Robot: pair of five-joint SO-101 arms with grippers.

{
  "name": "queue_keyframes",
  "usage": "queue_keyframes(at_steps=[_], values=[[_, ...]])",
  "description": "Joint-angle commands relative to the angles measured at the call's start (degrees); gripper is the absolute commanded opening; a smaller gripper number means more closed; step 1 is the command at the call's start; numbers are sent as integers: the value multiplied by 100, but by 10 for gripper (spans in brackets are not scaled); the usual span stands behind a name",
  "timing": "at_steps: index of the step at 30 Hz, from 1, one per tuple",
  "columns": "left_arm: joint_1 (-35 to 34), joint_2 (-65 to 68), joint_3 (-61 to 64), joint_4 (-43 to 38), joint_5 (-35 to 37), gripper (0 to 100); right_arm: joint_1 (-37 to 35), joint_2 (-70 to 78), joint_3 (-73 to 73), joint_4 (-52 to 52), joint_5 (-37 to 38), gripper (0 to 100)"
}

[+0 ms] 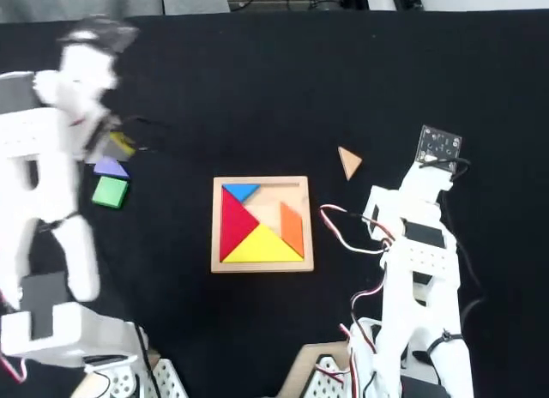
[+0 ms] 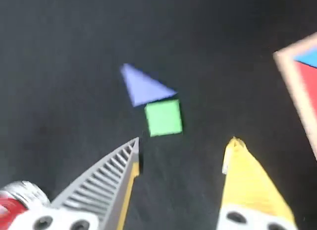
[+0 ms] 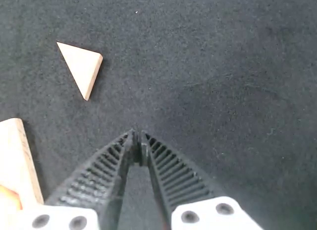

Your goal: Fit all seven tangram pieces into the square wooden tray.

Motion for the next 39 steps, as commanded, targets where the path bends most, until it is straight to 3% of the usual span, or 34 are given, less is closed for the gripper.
queue_keyframes(at_steps=[1, 4, 8, 17, 23, 39], values=[[-259, 501, 31, 35, 97, 329, -123, -198, -180, -105, -9, 16], [-233, 1108, -13, -211, 387, 404, -123, -198, -180, -105, -9, 16], [-277, 1776, -48, -1266, 580, 367, -123, -189, -163, -185, -9, 16], [-532, 2822, -40, -2154, 615, 361, -185, -189, -171, -185, -9, 16], [-593, 3218, -22, -2180, 229, 360, -369, -215, -110, -185, 396, 15], [-708, 3745, 4, -2620, 202, 360, -369, -215, -92, -185, 422, 15]])
